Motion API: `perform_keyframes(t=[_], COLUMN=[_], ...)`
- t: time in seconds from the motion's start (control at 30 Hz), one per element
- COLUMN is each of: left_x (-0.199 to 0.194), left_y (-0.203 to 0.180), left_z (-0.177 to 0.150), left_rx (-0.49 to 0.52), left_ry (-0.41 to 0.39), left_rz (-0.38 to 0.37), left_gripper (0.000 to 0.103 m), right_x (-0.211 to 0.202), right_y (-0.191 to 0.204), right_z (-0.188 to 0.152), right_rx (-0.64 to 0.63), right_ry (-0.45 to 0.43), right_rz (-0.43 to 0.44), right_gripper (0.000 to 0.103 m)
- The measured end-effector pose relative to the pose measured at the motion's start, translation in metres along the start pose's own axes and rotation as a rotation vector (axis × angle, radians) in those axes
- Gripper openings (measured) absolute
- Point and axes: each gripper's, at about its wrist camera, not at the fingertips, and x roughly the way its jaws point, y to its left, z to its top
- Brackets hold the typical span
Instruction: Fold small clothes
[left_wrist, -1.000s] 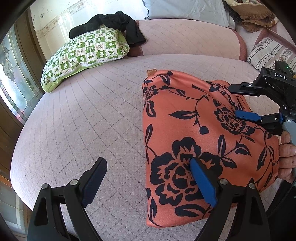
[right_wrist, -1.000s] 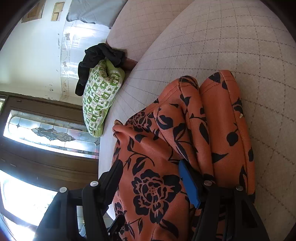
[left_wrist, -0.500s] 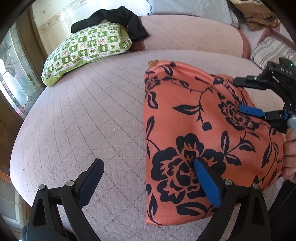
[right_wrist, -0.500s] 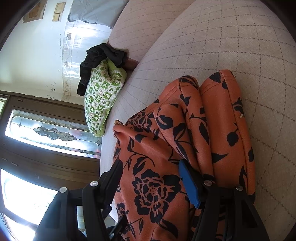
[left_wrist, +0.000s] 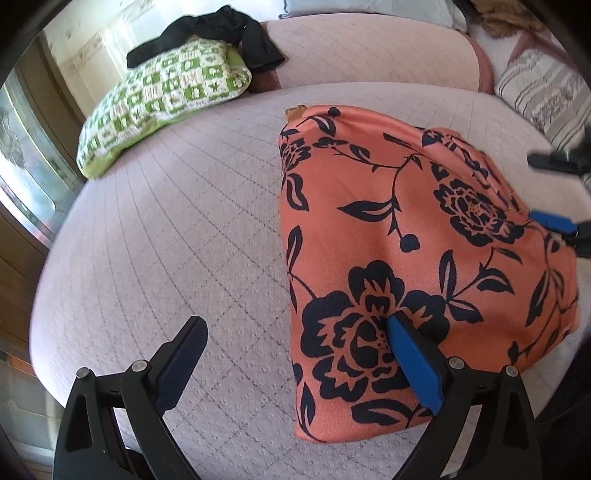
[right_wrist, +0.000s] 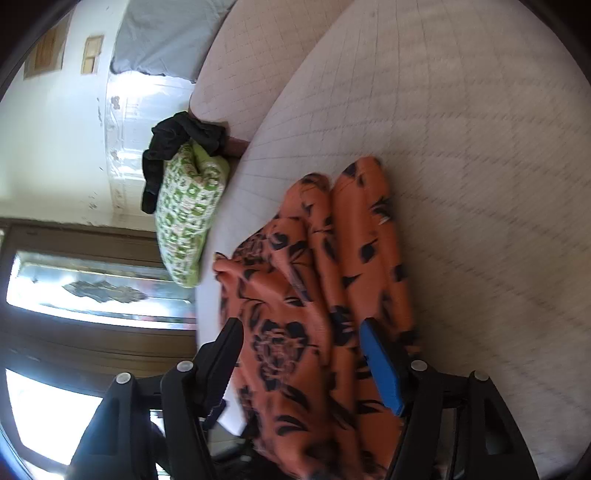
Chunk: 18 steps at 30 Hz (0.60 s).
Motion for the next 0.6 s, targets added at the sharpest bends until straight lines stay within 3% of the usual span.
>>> perform_keyframes(t=[0.17, 0.33, 0.47, 0.5, 0.57, 0.6], left_x=[-0.005, -0.019, -0.026, -0.027, -0.026, -0.024], left_y=[0.01, 0.003, 0.003, 0.003, 0.002, 0.001], left_z=[0.0, 0.004, 0.009, 0.011, 0.012, 0.012], left_rx=[-0.028, 0.024, 0.041, 0.034, 0.025, 0.026], left_ry=[0.014, -0.024, -0.052, -0.053, -0.048, -0.041], left_rz=[-0.046, 0.016, 0.056, 0.05, 0.033, 0.027], left_gripper=[0.098, 0.098, 0.098, 0.098, 0.098, 0.098], right_x=[0.012, 0.018, 0.02, 0.02, 0.029, 0.034], right_y=[0.003, 0.021, 0.042, 0.048, 0.051, 0.047], right_z=[-0.007, -0.013, -0.022, -0.026, -0.029, -0.029], right_rx=[-0.08, -0.184, -0.313, -0.35, -0.366, -0.351], right_ry=[0.069, 0.051, 0.019, 0.008, 0.039, 0.058], right_rz=[-0.063, -0.128, -0.162, -0.174, -0.184, -0.194], right_gripper=[0.07, 0.07, 0.054, 0.054, 0.053, 0.048])
